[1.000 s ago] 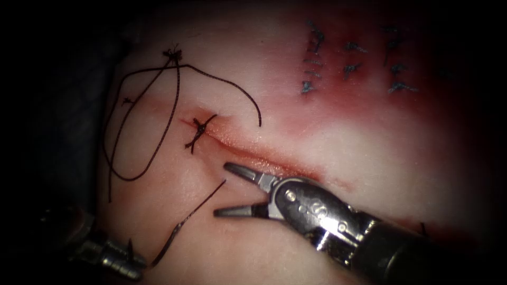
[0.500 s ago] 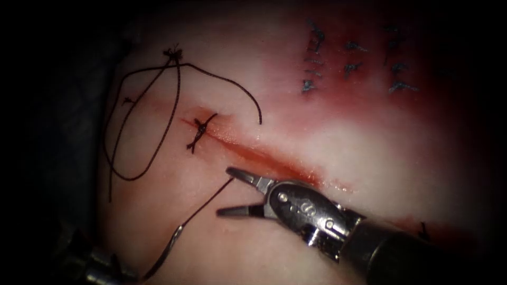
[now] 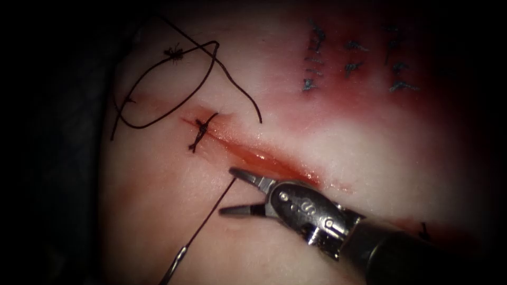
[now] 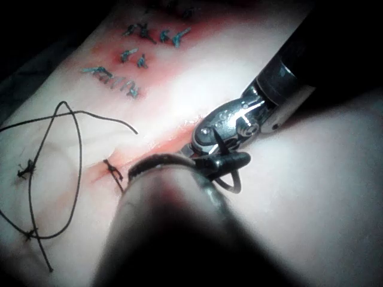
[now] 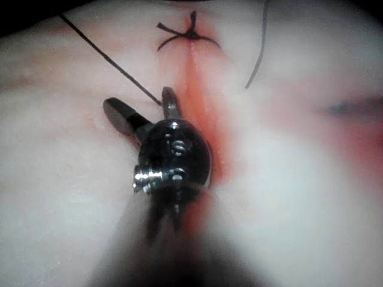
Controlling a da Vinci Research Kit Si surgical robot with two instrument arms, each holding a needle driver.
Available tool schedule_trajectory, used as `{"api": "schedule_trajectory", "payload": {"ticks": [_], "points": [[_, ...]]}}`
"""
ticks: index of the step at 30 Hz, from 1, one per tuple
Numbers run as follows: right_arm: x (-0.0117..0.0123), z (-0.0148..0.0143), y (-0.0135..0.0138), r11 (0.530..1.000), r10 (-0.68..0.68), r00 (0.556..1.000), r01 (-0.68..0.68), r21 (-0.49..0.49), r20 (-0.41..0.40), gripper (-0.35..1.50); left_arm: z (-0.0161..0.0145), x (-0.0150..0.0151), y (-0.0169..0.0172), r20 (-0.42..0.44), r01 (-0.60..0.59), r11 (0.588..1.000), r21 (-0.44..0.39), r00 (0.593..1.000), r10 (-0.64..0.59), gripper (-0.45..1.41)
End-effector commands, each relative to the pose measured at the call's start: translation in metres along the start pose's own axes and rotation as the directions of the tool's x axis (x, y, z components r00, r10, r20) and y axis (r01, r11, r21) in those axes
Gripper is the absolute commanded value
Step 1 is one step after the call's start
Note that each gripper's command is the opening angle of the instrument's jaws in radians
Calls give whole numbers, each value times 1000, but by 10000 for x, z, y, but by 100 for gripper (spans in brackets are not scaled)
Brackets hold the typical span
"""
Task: Wound Closure
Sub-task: Pull the needle through the skin with the left tool.
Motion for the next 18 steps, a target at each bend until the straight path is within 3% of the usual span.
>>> {"api": "schedule_trajectory", "payload": {"ticks": [1,5,15,17,18], "points": [[-3,8,1,1000,1,1000,-1,8,-3,123,1,2,-8,2,-4,1000,2,1000,4,-35],[6,-3,4,1000,13,999,-12,18,-50,139,-2,1,-13,6,-40,997,66,999,40,-35],[65,-51,1,998,-29,997,33,61,-76,139,-23,-9,-18,12,-107,961,254,994,108,-35],[73,-60,2,996,-48,996,54,69,-77,125,-28,-12,-13,10,-115,955,272,993,116,-35],[76,-64,4,995,-62,995,68,69,-82,108,-30,-13,-10,14,-117,953,278,993,118,-35]]}}
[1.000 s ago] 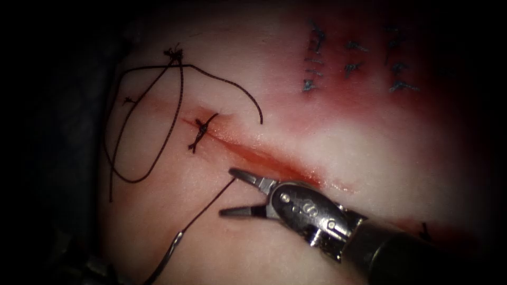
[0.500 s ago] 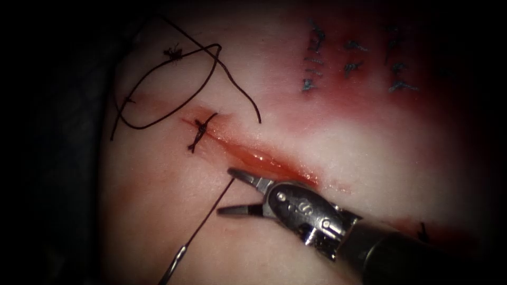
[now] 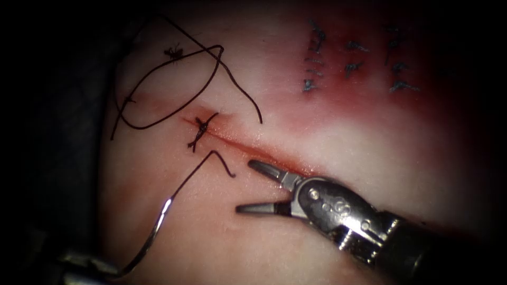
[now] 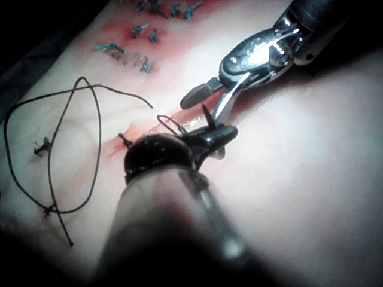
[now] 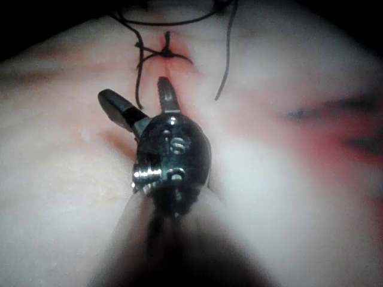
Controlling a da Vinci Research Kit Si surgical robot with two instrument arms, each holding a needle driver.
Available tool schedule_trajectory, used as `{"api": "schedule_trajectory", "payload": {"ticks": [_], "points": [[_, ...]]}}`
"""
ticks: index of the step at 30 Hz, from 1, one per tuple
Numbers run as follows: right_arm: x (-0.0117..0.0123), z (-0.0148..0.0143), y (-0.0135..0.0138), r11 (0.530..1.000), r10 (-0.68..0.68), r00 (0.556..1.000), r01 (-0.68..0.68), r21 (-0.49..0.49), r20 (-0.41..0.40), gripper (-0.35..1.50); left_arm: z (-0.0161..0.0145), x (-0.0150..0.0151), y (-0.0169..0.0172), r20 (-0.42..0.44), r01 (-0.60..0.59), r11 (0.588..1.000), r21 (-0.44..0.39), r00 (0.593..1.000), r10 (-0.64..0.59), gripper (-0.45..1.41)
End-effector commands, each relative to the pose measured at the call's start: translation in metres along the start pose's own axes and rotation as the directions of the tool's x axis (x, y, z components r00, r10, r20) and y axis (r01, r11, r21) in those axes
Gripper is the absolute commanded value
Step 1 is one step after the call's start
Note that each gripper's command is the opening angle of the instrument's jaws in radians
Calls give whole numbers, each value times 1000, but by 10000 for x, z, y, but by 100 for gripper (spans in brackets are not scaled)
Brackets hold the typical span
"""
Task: Wound Closure
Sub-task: Pull the needle through the skin with the left tool.
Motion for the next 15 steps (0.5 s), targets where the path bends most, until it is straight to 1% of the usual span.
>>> {"api": "schedule_trajectory", "payload": {"ticks": [1,2,3,4,6,9,12,15], "points": [[5,-3,9,999,-31,999,31,-12,-24,56,1,1,-5,2,-4,1000,7,1000,4,-35],[6,-6,11,999,-36,998,35,-19,-45,6,-2,1,-3,3,-5,1000,19,1000,5,-35],[6,-8,14,999,-35,997,33,-31,-67,-35,-3,1,-2,4,-8,1000,18,1000,8,-35],[7,-9,18,998,-41,995,36,-51,-96,-35,-4,1,0,5,-5,1000,18,1000,5,-35],[5,-9,23,994,-60,992,48,-102,-110,-35,-4,1,3,-3,-6,1000,18,1000,6,-35],[-1,-4,31,985,-73,994,59,-160,-85,-35,-2,0,7,-6,-13,1000,17,1000,13,-35],[-9,3,36,977,-81,991,59,-207,-102,-35,2,-2,9,-7,-14,1000,12,1000,14,-35],[-17,11,40,973,-91,990,66,-222,-105,-35,6,-4,9,-8,-16,1000,11,1000,16,-35]]}}
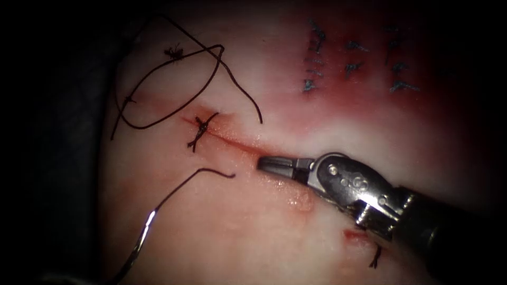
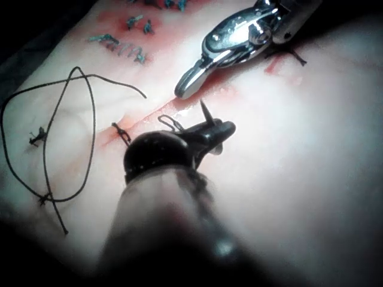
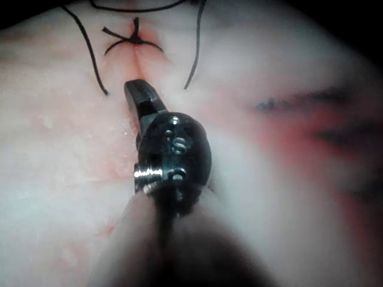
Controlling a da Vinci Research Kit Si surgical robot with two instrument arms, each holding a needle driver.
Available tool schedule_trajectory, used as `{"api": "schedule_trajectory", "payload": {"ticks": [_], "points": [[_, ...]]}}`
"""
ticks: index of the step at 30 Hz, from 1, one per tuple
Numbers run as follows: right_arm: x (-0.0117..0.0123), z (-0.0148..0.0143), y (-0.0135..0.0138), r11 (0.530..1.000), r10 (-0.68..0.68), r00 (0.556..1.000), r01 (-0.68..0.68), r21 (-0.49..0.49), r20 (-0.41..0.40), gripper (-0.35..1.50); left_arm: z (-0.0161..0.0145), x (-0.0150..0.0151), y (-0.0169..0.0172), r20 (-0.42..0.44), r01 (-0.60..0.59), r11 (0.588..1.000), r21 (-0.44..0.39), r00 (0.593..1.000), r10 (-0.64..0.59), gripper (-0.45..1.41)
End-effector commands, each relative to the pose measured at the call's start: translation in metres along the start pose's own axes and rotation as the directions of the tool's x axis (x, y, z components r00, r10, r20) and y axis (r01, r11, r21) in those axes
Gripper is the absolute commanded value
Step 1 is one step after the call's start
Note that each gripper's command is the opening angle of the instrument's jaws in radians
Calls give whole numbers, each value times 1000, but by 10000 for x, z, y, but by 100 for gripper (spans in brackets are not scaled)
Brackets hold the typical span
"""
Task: Wound Closure
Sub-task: Pull the needle through the skin with the left tool, then pull the suture through the wound until only a short tail remains.
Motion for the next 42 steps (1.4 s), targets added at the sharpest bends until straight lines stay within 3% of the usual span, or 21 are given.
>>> {"api": "schedule_trajectory", "payload": {"ticks": [1,7,12,17,24,31,37,40,42], "points": [[-5,9,1,1000,-2,1000,2,-1,-2,-35,5,1,-9,0,-3,1000,0,1000,3,-35],[-20,22,0,1000,-19,1000,19,-20,-6,-35,9,-2,-8,-1,-6,1000,-4,1000,6,-35],[-44,29,-4,998,-55,997,57,-32,52,-35,10,-4,-8,-1,-8,1000,-6,1000,8,-35],[-77,36,-9,999,-18,994,22,-30,111,-35,10,-7,-6,0,-10,1000,-8,1000,10,-35],[-94,38,-26,999,44,987,-43,-6,156,-35,12,-8,-7,-1,-11,1000,-10,1000,11,-35],[-86,35,-31,998,61,983,-65,18,174,-35,12,-7,-7,-2,-11,1000,-12,1000,11,-35],[-50,26,-17,998,69,989,-68,-12,129,-35,8,0,-9,-15,-16,1000,-12,1000,16,-35],[-24,25,-15,998,33,997,-29,-55,69,103,6,6,-9,-32,-57,998,18,998,57,-35],[-10,26,-16,998,32,998,-28,-62,58,128,4,11,-7,-40,-86,996,31,995,87,-35]]}}
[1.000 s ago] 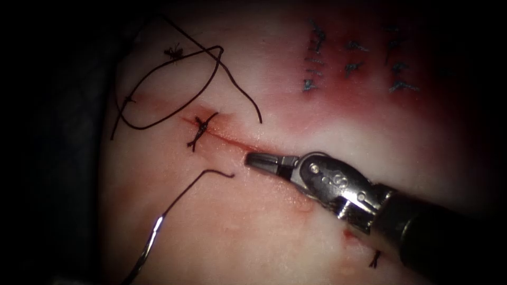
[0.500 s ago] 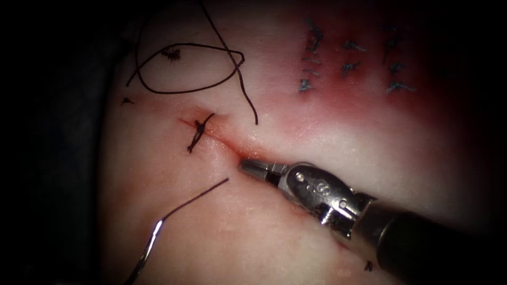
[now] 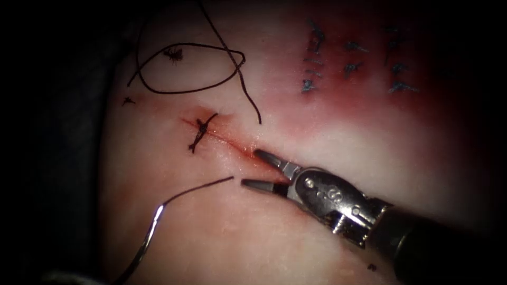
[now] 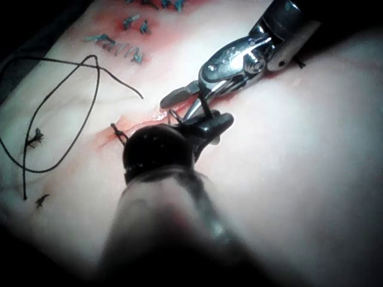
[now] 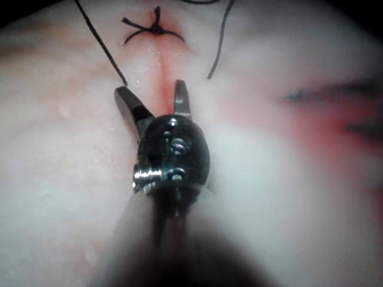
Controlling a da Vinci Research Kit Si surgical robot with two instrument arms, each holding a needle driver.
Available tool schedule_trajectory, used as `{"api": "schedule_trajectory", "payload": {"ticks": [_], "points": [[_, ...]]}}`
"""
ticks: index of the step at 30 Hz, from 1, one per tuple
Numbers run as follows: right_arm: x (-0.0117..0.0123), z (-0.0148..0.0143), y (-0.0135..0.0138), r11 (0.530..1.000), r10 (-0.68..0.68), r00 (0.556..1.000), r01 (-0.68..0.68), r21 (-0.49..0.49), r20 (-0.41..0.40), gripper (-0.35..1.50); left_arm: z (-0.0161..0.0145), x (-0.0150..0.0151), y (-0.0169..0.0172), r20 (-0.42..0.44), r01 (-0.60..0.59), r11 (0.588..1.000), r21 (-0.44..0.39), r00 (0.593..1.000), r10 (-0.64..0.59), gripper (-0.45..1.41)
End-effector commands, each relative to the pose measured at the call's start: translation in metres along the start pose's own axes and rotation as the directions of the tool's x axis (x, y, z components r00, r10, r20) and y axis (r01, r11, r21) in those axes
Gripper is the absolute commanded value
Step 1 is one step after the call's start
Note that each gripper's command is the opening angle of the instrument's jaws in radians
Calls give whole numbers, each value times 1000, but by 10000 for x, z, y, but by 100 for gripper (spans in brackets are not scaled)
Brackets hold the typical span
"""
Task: Wound Closure
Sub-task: Pull the suture through the wound until only a short tail remains.
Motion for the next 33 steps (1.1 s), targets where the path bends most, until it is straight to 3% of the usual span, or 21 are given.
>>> {"api": "schedule_trajectory", "payload": {"ticks": [1,5,9,16,18,22,23,24,25,33], "points": [[16,9,-1,1000,-14,1000,14,-1,-2,137,4,3,-6,-1,-13,1000,4,1000,13,-35],[34,7,-6,998,-60,998,60,14,-8,138,-1,16,2,-26,-47,999,16,999,48,-35],[38,12,-14,995,-100,995,101,13,-6,130,-5,30,14,-39,-64,998,28,997,65,-35],[11,30,-32,984,-165,985,161,80,50,120,-2,37,21,-38,-76,996,34,996,78,-35],[-1,31,-42,977,-186,981,178,115,57,106,-3,37,21,-37,-76,997,35,996,77,-35],[-2,34,-41,977,-185,981,178,118,54,78,0,37,20,-37,-75,996,38,996,76,-35],[0,35,-40,974,-194,980,187,125,48,47,1,38,20,-37,-75,996,39,996,76,-35],[1,36,-40,972,-197,980,191,139,37,-3,2,37,21,-39,-75,997,35,996,77,-35],[3,38,-38,967,-212,977,205,148,28,-35,3,37,22,-38,-76,996,37,996,78,-35],[0,33,-35,966,-224,973,215,141,51,-35,0,34,27,-43,-79,996,33,996,81,-35]]}}
